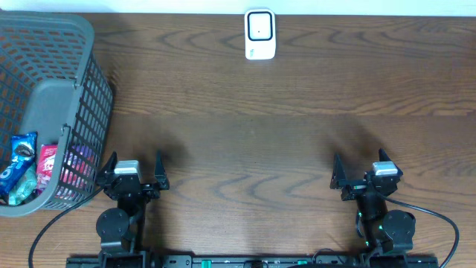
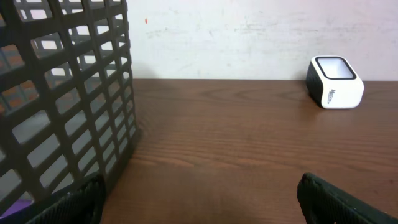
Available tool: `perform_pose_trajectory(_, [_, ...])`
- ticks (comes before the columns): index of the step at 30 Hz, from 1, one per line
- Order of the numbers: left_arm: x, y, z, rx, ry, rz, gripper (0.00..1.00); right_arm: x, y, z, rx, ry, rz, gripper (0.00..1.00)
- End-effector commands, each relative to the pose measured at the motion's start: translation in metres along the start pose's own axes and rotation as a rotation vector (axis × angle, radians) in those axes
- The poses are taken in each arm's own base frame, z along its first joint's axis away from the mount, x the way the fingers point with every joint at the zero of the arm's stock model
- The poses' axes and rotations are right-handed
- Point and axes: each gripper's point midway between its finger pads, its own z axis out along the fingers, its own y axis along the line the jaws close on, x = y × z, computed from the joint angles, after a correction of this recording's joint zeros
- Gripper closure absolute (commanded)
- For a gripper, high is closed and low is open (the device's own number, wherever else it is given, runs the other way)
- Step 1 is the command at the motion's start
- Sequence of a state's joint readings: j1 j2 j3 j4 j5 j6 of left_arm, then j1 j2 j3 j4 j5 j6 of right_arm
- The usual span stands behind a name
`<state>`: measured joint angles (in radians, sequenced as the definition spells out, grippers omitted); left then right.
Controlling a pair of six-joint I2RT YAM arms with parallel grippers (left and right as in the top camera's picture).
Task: Scan the item barcode
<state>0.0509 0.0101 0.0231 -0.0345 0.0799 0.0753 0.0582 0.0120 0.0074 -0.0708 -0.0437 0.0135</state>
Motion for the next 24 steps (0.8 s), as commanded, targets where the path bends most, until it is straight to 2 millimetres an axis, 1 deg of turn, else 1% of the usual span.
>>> perform_pose_trajectory(1, [0.015, -0.003, 0.001, 0.019, 0.042, -0.011, 0.02, 0.000, -0.004, 0.000, 0.021, 0.000, -0.010, 0.01])
perform_pose_trajectory(8, [0.015, -0.005, 0.001, 0.030, 0.041, -0.023, 0.02, 0.000, -0.004, 0.000, 0.021, 0.000, -0.010, 0.01])
perform_pose_trajectory(10, [0.013, -0.018, 0.000, 0.101, 0.039, -0.131, 0.02, 0.000, -0.004, 0.000, 0.021, 0.000, -0.010, 0.01])
perform_pose_trajectory(11, [0.010, -0.033, -0.002, 0.189, 0.048, -0.268, 0.02, 0.000, -0.004, 0.000, 0.021, 0.000, -0.010, 0.01])
perform_pose_trajectory(12, [0.010, -0.039, -0.003, 0.227, 0.059, -0.333, 0.02, 0.000, -0.004, 0.000, 0.021, 0.000, -0.010, 0.01])
perform_pose_trajectory(14, [0.009, -0.044, -0.005, 0.250, 0.072, -0.424, 0.02, 0.001, -0.004, 0.000, 0.021, 0.000, -0.010, 0.01])
perform_pose_trajectory(19, [0.007, -0.045, -0.005, 0.253, 0.089, -0.601, 0.02, 0.000, -0.004, 0.000, 0.021, 0.000, -0.010, 0.01])
perform_pose_trajectory(20, [0.002, -0.047, -0.006, 0.275, 0.077, -0.619, 0.02, 0.000, -0.004, 0.000, 0.021, 0.000, -0.010, 0.01])
perform_pose_trajectory(22, [-0.021, -0.053, -0.009, 0.338, -0.005, -0.605, 0.02, 0.000, -0.004, 0.000, 0.021, 0.000, -0.010, 0.01])
perform_pose_trajectory(24, [-0.063, -0.054, -0.017, 0.393, -0.173, -0.567, 0.02, 0.000, -0.004, 0.000, 0.021, 0.000, -0.010, 0.01])
